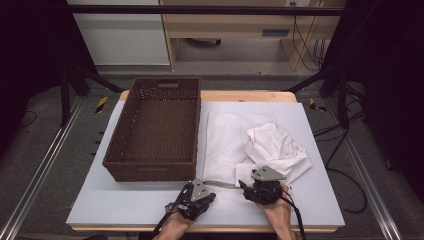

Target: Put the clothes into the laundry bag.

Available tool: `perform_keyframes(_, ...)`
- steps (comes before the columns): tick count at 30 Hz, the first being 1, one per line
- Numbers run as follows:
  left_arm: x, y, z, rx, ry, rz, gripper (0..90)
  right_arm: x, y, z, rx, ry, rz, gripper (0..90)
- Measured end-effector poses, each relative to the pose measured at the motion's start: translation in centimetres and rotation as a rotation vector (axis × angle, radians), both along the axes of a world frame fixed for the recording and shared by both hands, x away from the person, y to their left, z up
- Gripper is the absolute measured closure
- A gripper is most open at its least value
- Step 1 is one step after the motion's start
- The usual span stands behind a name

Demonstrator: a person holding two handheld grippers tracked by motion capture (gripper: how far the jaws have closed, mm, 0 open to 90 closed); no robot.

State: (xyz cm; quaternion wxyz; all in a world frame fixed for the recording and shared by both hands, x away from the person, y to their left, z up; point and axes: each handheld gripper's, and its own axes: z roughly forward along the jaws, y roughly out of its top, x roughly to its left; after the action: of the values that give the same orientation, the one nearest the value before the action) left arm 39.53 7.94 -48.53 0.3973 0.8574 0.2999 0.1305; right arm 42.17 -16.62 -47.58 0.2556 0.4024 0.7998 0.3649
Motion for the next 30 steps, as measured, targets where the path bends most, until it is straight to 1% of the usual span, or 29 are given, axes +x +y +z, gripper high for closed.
perform_keyframes(1, 0.0, 0.0, 0.0, 0.000, 0.000, 0.000, 89.4, 0.0, 0.0, 0.0, 0.000, 0.000, 0.000, 40.9)
perform_keyframes(2, 0.0, 0.0, 0.0, 0.000, 0.000, 0.000, 89.4, 0.4, -0.1, -0.6, -0.030, 0.003, -0.017, 43.8)
perform_keyframes(3, 0.0, 0.0, 0.0, 0.000, 0.000, 0.000, 89.4, 0.7, -0.3, -0.9, -0.019, 0.008, -0.024, 50.6)
perform_keyframes(4, 0.0, 0.0, 0.0, -0.002, 0.002, -0.001, 89.4, 0.9, -0.6, -0.9, 0.006, 0.000, -0.027, 65.4)
perform_keyframes(5, 0.1, 0.0, 0.0, -0.004, 0.002, 0.000, 89.4, 1.4, -1.1, -0.5, 0.034, 0.010, -0.046, 86.0)
perform_keyframes(6, 0.1, 0.0, 0.0, -0.004, 0.002, 0.000, 89.5, 1.6, -1.4, -0.4, 0.031, 0.001, -0.069, 90.0)
perform_keyframes(7, 0.1, 0.0, 0.0, -0.004, 0.003, -0.001, 89.5, 1.6, -1.4, -0.4, 0.031, 0.001, -0.069, 90.0)
perform_keyframes(8, 0.0, 0.0, 0.0, -0.003, 0.003, -0.001, 89.5, 2.2, -2.3, -0.5, -0.008, -0.005, -0.115, 90.0)
perform_keyframes(9, 0.0, 0.0, 0.0, -0.003, 0.003, -0.001, 89.4, 2.2, -2.3, -0.5, -0.008, -0.005, -0.115, 90.0)
perform_keyframes(11, 0.1, 0.0, 0.0, -0.004, 0.005, -0.001, 89.4, 2.6, -3.4, -0.7, 0.046, 0.017, -0.140, 90.0)
perform_keyframes(13, 0.1, 0.0, 0.0, -0.005, 0.005, 0.000, 89.5, 2.3, -3.5, -0.4, 0.052, 0.008, -0.138, 90.0)
perform_keyframes(15, 0.1, 0.0, 0.0, -0.006, 0.006, 0.001, 89.5, 1.5, -3.3, 0.4, 0.086, -0.021, -0.095, 90.0)
perform_keyframes(16, 0.1, 0.0, 0.0, -0.006, 0.008, 0.002, 89.4, 1.1, -3.0, 0.9, 0.110, -0.035, -0.061, 90.0)
perform_keyframes(17, 0.1, 0.0, 0.0, -0.006, 0.008, 0.002, 89.5, 0.2, -2.1, 1.8, 0.162, -0.035, 0.009, 88.9)
perform_keyframes(18, 0.1, 0.0, 0.0, -0.006, 0.008, 0.003, 89.5, 0.2, -2.1, 1.8, 0.162, -0.035, 0.009, 88.9)
perform_keyframes(19, 0.1, 0.0, 0.0, -0.006, 0.009, 0.003, 89.5, 0.0, -1.4, 1.9, 0.168, -0.010, 0.053, 88.4)
perform_keyframes(21, 0.0, 0.0, 0.0, -0.006, 0.009, 0.003, 89.5, -0.3, 0.2, 1.4, 0.136, 0.032, 0.119, 84.9)
perform_keyframes(22, 0.0, 0.0, 0.0, -0.006, 0.009, 0.002, 89.5, -0.3, 1.0, 0.8, 0.116, 0.049, 0.140, 82.4)
perform_keyframes(23, 0.0, 0.0, 0.0, -0.006, 0.009, 0.001, 89.5, -0.2, 1.6, 0.2, 0.095, 0.066, 0.155, 79.2)
perform_keyframes(25, 0.1, 0.0, 0.0, -0.006, 0.009, 0.000, 89.5, 0.1, 2.5, -0.8, 0.062, 0.103, 0.162, 77.2)
perform_keyframes(26, 0.1, 0.0, 0.0, -0.006, 0.009, 0.000, 89.5, 0.2, 2.8, -1.1, 0.062, 0.103, 0.163, 76.6)
perform_keyframes(27, 0.1, 0.0, 0.0, -0.007, 0.008, -0.001, 89.5, 0.3, 2.8, -1.3, 0.070, 0.091, 0.163, 76.7)
perform_keyframes(28, 0.1, 0.0, 0.0, -0.006, 0.008, -0.001, 89.5, 0.6, 2.3, -1.2, 0.078, 0.089, 0.145, 73.8)
perform_keyframes(29, 0.0, 0.0, 0.0, -0.005, 0.008, -0.001, 89.5, 0.6, 2.3, -1.2, 0.078, 0.089, 0.145, 73.8)
perform_keyframes(30, 0.0, 0.0, 0.0, -0.005, 0.008, -0.001, 89.5, 0.6, 2.1, -1.2, 0.048, 0.064, 0.106, 72.9)
